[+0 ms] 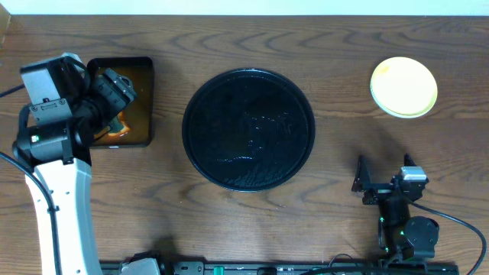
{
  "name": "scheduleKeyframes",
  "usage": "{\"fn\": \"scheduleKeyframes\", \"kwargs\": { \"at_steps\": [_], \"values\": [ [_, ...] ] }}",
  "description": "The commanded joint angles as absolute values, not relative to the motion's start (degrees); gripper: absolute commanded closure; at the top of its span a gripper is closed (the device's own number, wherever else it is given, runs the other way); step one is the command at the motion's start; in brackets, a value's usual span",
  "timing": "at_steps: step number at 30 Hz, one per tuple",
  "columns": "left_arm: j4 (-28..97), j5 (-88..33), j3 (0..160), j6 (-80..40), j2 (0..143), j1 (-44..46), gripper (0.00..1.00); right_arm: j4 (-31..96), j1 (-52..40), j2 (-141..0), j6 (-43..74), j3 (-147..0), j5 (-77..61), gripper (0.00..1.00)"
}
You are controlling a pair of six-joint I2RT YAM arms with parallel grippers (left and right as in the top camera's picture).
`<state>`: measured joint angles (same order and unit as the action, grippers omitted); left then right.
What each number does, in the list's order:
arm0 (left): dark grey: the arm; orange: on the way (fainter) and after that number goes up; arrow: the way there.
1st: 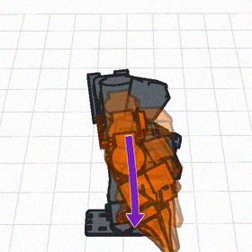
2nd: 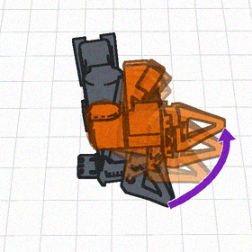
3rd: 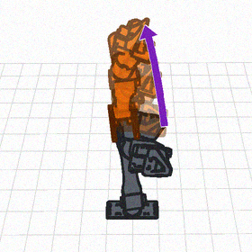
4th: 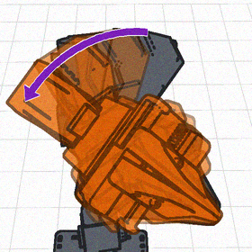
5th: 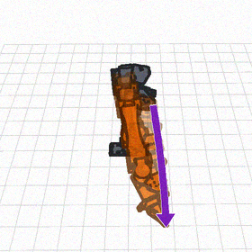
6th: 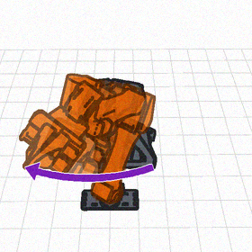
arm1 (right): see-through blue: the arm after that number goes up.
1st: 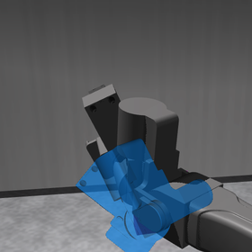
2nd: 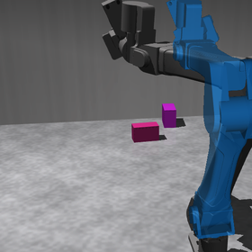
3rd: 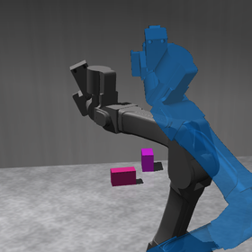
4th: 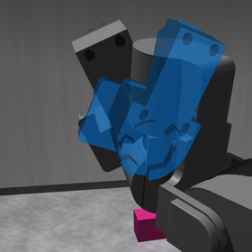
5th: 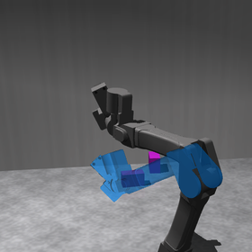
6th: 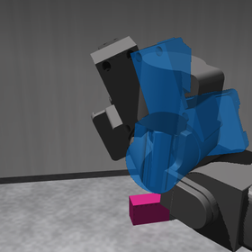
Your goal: Clean dirty plates on tray and stack at the side
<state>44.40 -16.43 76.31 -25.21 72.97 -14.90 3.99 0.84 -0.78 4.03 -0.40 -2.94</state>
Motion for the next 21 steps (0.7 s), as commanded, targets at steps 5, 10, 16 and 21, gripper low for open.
{"fn": "scheduleKeyframes", "kwargs": {
  "at_steps": [5,10,16,21],
  "values": [
    [44.36,-16.91,76.29,-24.67,73.08,-15.05,0.22,4.12,1.17,-0.27,-3.51,-0.34,-3.33,0.01],
    [44.36,-16.91,76.29,-24.67,73.08,-15.05,0.22,4.08,1.13,-0.3,-3.31,-0.34,-3.27,0.01],
    [44.36,-16.91,76.29,-24.67,73.08,-15.05,0.22,4.08,1.1,-0.3,-3.31,-0.34,-3.27,0.01],
    [44.36,-16.91,76.29,-24.67,73.08,-15.05,0.22,4.08,1.1,-0.3,-3.29,-0.34,-3.27,0.01]
  ]
}}
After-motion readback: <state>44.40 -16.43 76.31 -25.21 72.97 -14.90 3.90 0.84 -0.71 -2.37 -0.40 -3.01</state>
